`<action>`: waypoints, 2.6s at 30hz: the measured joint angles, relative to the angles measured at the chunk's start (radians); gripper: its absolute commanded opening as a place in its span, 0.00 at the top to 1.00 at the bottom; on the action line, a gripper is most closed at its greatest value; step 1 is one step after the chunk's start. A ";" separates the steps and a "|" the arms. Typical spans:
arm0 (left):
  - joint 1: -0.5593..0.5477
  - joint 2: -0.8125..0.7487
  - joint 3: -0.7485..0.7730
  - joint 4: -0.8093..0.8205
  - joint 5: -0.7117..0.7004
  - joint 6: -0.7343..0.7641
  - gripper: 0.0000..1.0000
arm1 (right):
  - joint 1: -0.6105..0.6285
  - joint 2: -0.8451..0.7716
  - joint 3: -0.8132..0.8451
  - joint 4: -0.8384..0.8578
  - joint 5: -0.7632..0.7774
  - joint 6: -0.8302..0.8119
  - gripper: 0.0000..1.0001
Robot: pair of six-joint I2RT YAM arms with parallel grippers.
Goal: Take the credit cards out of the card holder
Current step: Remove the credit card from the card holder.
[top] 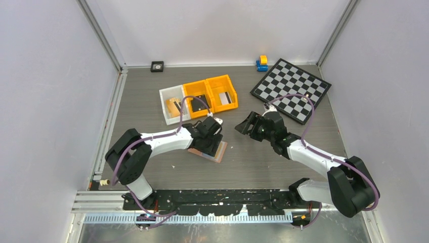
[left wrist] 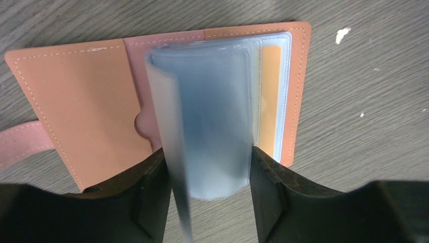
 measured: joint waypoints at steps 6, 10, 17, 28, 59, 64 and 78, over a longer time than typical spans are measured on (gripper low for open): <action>0.054 0.002 -0.006 0.021 0.083 -0.003 0.63 | 0.002 0.001 0.000 0.031 -0.043 0.000 0.29; 0.111 -0.020 -0.049 0.072 0.179 -0.013 0.68 | 0.013 0.017 0.000 0.054 -0.066 0.000 0.31; 0.219 -0.055 -0.144 0.196 0.344 -0.055 0.72 | 0.073 0.136 0.024 0.089 -0.138 -0.001 0.36; 0.340 -0.059 -0.262 0.391 0.566 -0.163 0.75 | 0.116 0.296 0.069 0.162 -0.252 0.037 0.48; 0.554 -0.332 -0.552 1.004 0.857 -0.533 0.86 | 0.126 0.380 0.026 0.444 -0.356 0.231 0.12; 0.555 -0.334 -0.557 1.077 0.887 -0.578 0.86 | 0.127 0.385 0.002 0.599 -0.407 0.288 0.38; 0.567 -0.360 -0.550 0.989 0.880 -0.526 0.48 | 0.130 0.283 -0.015 0.584 -0.393 0.244 1.00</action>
